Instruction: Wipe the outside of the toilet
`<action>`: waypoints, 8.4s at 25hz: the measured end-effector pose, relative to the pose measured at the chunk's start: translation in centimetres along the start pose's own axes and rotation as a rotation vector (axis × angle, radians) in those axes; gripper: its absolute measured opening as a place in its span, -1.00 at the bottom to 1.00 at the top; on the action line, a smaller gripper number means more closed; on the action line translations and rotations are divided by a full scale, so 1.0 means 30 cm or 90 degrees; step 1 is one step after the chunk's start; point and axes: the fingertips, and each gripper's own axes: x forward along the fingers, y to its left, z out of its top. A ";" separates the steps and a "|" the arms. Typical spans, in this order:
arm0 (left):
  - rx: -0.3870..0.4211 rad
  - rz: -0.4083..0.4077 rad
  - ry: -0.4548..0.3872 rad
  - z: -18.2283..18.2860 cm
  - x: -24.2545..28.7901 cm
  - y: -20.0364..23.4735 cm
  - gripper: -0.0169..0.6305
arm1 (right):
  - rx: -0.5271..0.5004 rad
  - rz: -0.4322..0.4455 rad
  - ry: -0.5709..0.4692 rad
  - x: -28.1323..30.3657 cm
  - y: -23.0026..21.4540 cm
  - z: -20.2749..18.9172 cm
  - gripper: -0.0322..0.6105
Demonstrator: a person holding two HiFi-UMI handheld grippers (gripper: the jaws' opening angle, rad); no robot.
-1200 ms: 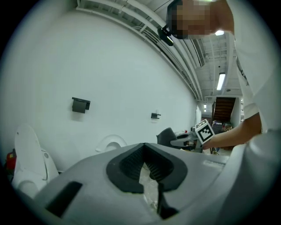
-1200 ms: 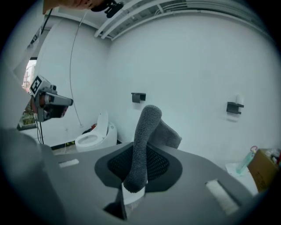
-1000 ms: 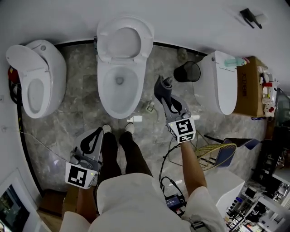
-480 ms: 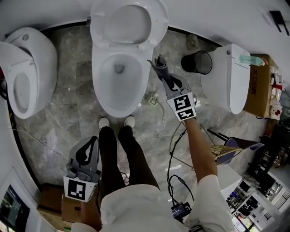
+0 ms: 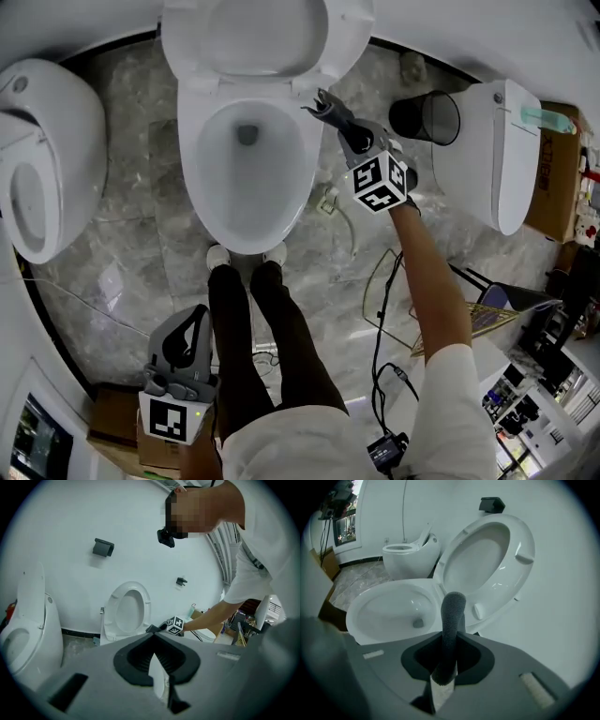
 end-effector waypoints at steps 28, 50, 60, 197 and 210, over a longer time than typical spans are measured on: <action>-0.037 0.027 0.022 -0.178 0.085 0.049 -0.96 | -0.153 0.144 0.138 0.517 0.085 -0.109 -0.72; -0.025 0.010 0.017 -0.193 0.077 -0.020 -0.96 | -0.189 0.276 0.153 0.380 0.356 -0.205 -0.72; -0.016 0.007 0.017 -0.197 0.037 -0.019 -0.96 | -0.159 0.296 0.137 0.298 0.492 -0.242 -0.72; -0.060 0.038 0.015 -0.282 -0.086 0.221 -0.96 | 0.526 0.531 -0.074 0.440 1.118 0.634 -0.72; -0.067 0.046 0.018 -0.275 -0.076 0.290 -0.96 | 0.495 0.503 -0.090 0.549 0.987 0.709 -0.72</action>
